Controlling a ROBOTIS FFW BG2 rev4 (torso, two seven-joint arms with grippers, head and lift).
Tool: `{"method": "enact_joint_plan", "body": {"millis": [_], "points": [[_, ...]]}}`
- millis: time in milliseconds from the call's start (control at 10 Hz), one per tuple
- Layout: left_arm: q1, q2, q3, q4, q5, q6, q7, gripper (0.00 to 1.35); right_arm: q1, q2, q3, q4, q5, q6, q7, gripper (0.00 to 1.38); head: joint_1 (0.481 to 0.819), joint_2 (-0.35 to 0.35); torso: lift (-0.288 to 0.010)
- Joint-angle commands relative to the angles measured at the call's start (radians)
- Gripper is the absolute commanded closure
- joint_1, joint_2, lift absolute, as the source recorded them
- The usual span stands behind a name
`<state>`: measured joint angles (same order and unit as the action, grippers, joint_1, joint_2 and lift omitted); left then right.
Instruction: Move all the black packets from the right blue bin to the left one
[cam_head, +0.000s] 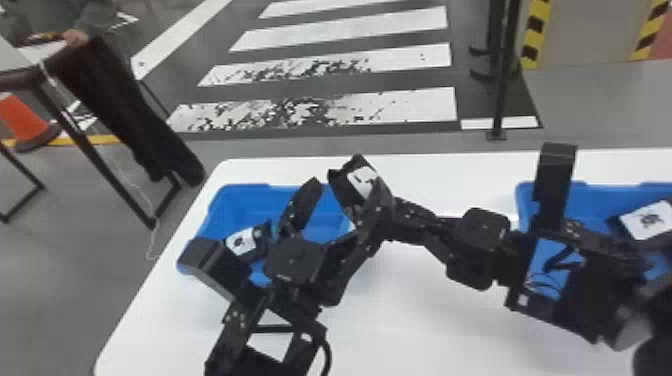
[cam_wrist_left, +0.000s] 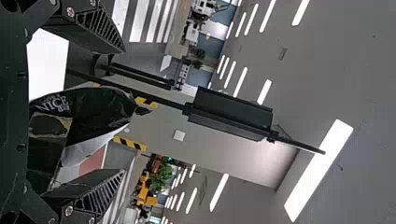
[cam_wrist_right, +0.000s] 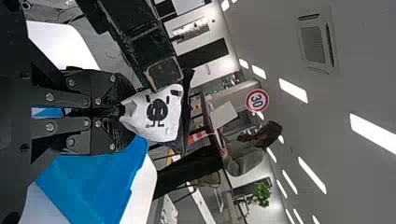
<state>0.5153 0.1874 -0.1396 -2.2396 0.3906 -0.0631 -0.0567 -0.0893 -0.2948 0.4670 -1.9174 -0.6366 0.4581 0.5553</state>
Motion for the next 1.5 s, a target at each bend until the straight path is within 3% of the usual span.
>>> {"method": "enact_joint_plan", "body": {"millis": [0,100,200,300,500,700,800,1000,1100,1200,1400], "points": [[0.000,0.000,0.000,0.000,-0.012,-0.008,0.000,0.14,-0.006,-0.003,0.014,-0.001,-0.008,-0.004,0.000,1.11,0.695,0.296,-0.168],[0.000,0.000,0.004,0.000,-0.018,-0.003,0.000,0.23,-0.009,-0.004,0.018,-0.001,-0.009,-0.004,0.000,1.11,0.695,0.306,-0.168],[0.000,-0.002,0.004,0.000,-0.022,0.016,0.003,0.89,-0.009,-0.004,0.018,-0.001,-0.011,-0.011,0.000,1.11,0.695,0.310,-0.168],[0.003,-0.002,0.000,-0.002,0.008,0.070,0.015,1.22,-0.016,-0.004,0.018,0.007,-0.009,-0.021,0.000,1.11,0.695,0.311,-0.168],[-0.005,-0.002,-0.006,-0.007,0.002,0.078,0.015,1.21,-0.029,0.000,0.024,0.017,-0.011,-0.041,0.000,1.11,0.695,0.301,-0.168],[-0.002,-0.002,0.000,-0.005,0.002,-0.001,0.015,1.21,-0.029,0.002,0.028,0.026,-0.009,-0.048,0.000,1.11,0.695,0.297,-0.168],[0.003,-0.005,0.014,-0.005,-0.016,-0.020,0.026,1.21,-0.026,0.003,0.028,0.034,-0.011,-0.056,0.000,1.03,0.695,0.304,-0.168],[-0.012,-0.016,0.060,0.034,-0.044,-0.052,0.038,1.21,-0.014,0.003,0.010,0.048,-0.027,-0.063,0.000,0.53,0.695,0.323,-0.168],[-0.044,-0.025,0.098,0.088,-0.101,-0.074,0.052,1.21,0.003,0.005,-0.024,0.053,-0.027,-0.065,0.002,0.38,0.695,0.334,-0.168],[-0.086,-0.037,0.148,0.177,-0.191,-0.101,0.072,1.21,0.021,0.006,-0.058,0.056,-0.021,-0.065,0.002,0.30,0.694,0.343,-0.168],[-0.199,-0.054,0.243,0.410,-0.379,-0.192,0.095,1.21,0.040,0.008,-0.116,0.056,0.000,-0.065,0.006,0.28,0.689,0.350,-0.168]]}}
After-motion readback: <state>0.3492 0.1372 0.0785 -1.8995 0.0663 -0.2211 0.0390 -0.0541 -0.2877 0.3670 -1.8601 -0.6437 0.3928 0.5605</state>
